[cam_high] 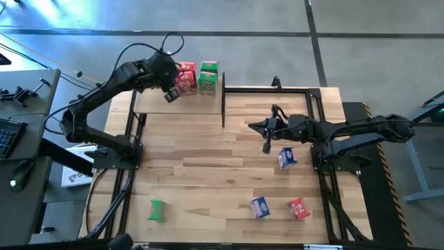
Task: Stack cereal on shelf
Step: Put the left red cereal box on the shelf aligned with the other red cereal box, then put the top blue cereal box on the shelf aligned with the other blue cereal box
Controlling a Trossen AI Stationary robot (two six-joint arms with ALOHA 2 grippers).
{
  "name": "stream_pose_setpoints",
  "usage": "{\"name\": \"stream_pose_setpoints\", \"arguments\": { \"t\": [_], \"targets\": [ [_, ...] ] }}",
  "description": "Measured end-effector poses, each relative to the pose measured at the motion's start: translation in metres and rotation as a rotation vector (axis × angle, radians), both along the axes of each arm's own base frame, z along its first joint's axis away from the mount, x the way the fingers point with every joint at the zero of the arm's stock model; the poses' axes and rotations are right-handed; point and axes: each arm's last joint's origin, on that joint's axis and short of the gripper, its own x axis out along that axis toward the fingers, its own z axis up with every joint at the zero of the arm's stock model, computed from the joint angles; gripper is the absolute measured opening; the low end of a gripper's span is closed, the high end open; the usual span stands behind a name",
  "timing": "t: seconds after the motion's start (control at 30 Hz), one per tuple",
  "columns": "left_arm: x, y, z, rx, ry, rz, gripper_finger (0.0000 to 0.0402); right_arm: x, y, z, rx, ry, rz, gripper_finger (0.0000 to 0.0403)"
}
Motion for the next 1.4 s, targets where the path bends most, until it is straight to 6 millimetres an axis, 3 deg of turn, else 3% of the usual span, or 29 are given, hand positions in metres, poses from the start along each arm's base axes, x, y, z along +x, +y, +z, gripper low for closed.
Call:
{"name": "stream_pose_setpoints", "arguments": {
  "t": [0.2,0.57,0.73,0.83,1.17,1.4],
  "targets": [
    [0.011,0.01,-0.008,0.09,-0.089,0.005,0.0041,0.0,0.0,0.0,0.002,-0.001,0.0,0.0],
    [0.011,0.012,-0.003,0.138,-0.118,-0.005,0.0033,0.0,0.0,-0.001,0.01,0.01,-0.002,0.0],
    [0.0,-0.005,0.019,0.141,-0.303,-0.065,0.0032,-0.001,0.0,-0.003,0.013,0.023,-0.007,0.0],
    [-0.008,-0.025,0.021,0.155,-0.44,-0.151,0.003,-0.001,0.0,-0.003,0.033,0.019,-0.014,0.0],
    [-0.016,-0.081,-0.044,0.171,-0.806,-0.383,0.0024,-0.006,0.02,-0.003,0.02,0.013,-0.219,0.0016],
    [-0.014,-0.099,-0.081,0.105,-0.84,-0.45,0.0015,-0.022,0.052,0.013,0.188,0.205,-0.329,0.0116]
  ]
}}
